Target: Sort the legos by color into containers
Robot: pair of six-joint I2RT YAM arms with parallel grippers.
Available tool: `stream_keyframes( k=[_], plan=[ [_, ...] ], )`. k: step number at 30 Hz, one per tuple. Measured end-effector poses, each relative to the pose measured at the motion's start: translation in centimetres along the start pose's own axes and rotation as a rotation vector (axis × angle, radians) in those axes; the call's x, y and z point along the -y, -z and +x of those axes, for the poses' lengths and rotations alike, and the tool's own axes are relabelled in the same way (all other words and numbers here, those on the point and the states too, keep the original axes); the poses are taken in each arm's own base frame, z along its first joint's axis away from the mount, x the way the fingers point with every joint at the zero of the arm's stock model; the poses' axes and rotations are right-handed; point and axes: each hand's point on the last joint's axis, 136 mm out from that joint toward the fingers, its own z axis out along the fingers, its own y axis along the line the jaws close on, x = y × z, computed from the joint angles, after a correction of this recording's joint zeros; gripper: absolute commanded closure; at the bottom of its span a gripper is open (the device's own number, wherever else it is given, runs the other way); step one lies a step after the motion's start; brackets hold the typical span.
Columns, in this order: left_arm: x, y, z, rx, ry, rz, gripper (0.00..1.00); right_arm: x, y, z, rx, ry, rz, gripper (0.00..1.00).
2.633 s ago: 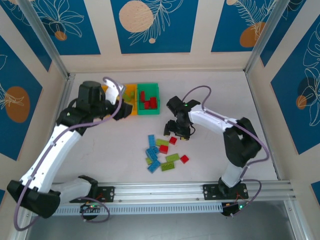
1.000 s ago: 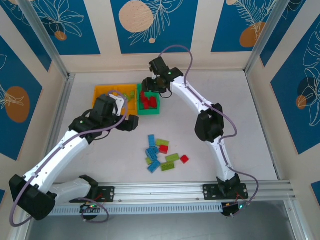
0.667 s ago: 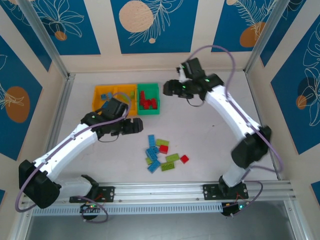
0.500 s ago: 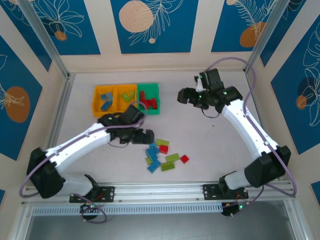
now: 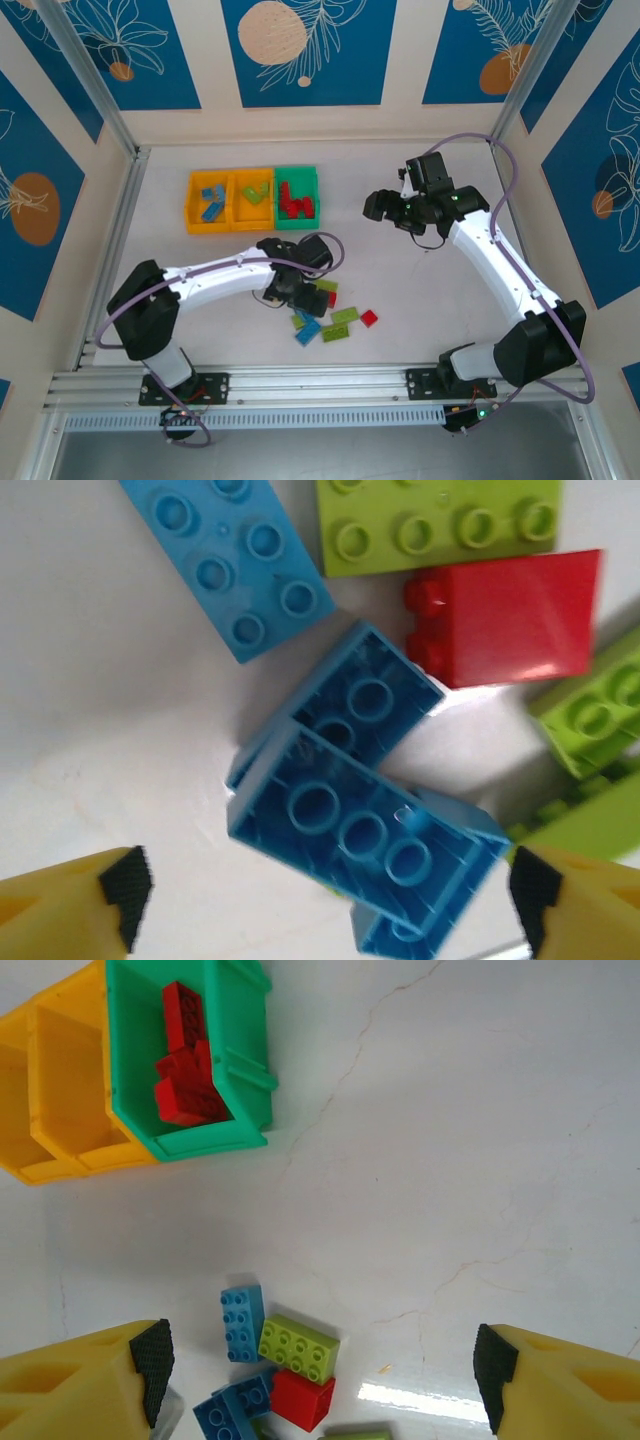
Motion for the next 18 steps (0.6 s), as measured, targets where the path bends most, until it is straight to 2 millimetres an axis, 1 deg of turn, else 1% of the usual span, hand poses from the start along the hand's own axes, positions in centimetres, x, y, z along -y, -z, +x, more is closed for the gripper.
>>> stream_keyframes(
  k=[2,4,6,10,12,14,15,17,18],
  plan=[
    [-0.4,-1.1,-0.1,-0.014,-0.011,-0.031,0.19,-0.1,0.1,-0.2,0.005,0.001,-0.004,0.19],
    [-0.5,-1.8,-0.3,-0.014,-0.024,-0.042,0.24,-0.2,0.2,-0.2,0.006,0.002,-0.005,0.19],
    [-0.6,-2.2,-0.3,-0.015,-0.029,-0.048,0.31,-0.2,0.1,-0.3,0.005,0.002,-0.004,0.19],
    [-1.1,-2.7,-0.1,-0.015,-0.033,-0.06,0.4,-0.1,0.0,-0.2,-0.001,0.0,0.0,0.19],
    [-1.4,-3.0,0.2,-0.019,-0.029,-0.068,0.43,-0.1,-0.1,-0.2,-0.002,-0.001,0.0,0.19],
    [-1.9,-3.3,0.5,-0.026,-0.02,-0.077,0.44,-0.2,-0.1,-0.2,-0.004,-0.001,-0.002,0.19],
    [-2.1,-3.4,0.6,-0.029,-0.017,-0.08,0.42,-0.2,-0.1,-0.1,-0.005,-0.001,-0.002,0.19],
    [-2.4,-3.4,0.9,-0.029,-0.009,-0.083,0.33,-0.2,-0.2,-0.1,-0.009,-0.002,-0.004,0.19],
    [-2.5,-3.3,0.9,-0.024,-0.005,-0.081,0.31,-0.2,-0.3,-0.1,-0.011,-0.002,-0.003,0.19]
  ],
)
